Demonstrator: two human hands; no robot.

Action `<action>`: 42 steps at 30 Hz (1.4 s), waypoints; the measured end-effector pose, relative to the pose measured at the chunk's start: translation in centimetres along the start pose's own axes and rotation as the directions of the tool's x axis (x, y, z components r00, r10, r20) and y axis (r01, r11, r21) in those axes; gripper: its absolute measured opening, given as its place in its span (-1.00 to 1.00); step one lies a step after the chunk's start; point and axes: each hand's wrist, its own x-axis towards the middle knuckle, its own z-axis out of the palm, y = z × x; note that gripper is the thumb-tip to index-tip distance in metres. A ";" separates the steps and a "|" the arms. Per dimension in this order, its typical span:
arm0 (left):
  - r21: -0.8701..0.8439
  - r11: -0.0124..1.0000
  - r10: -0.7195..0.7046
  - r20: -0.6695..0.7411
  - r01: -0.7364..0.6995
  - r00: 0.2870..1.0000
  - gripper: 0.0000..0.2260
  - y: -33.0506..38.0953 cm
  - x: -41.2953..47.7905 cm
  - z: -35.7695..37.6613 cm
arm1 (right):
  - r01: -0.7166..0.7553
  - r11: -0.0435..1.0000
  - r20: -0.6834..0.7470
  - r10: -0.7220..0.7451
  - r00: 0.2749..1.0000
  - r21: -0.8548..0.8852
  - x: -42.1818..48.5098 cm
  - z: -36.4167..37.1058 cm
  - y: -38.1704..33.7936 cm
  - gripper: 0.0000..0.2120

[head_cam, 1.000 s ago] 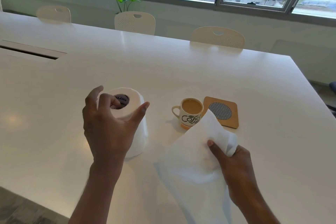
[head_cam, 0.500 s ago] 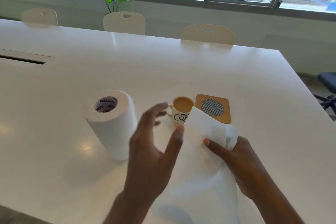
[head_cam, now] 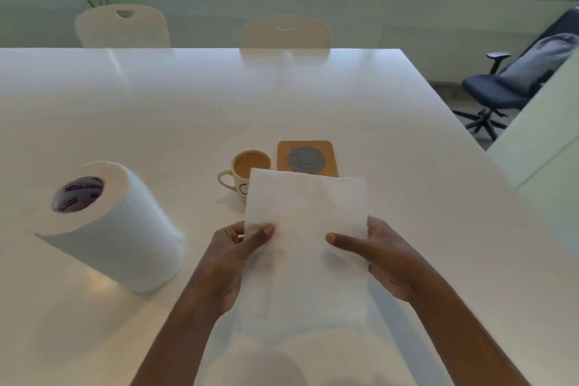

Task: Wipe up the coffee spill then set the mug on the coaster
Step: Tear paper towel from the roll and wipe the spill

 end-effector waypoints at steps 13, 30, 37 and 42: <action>0.014 1.000 -0.025 0.114 0.024 0.993 -0.73 -0.4 1.1 -2.4 | 0.030 0.993 -0.073 -0.039 0.997 -0.118 -0.9 -2.6 1.8 -0.69; 0.445 0.848 0.219 0.199 -0.287 0.955 -0.77 1.0 0.6 -0.5 | 0.268 0.928 0.097 -0.251 0.963 -0.260 -0.7 -2.3 -1.7 -0.86; 0.578 0.357 0.653 0.408 -0.734 0.639 -0.65 3.2 3.1 0.9 | 0.663 0.387 0.313 -0.657 0.686 -0.641 1.4 -2.1 -4.5 -0.31; 0.714 0.193 0.399 0.569 -0.673 0.719 -0.50 -0.2 5.9 -0.8 | 0.594 0.123 0.524 -0.355 0.774 -0.795 3.8 -3.5 -0.6 -0.40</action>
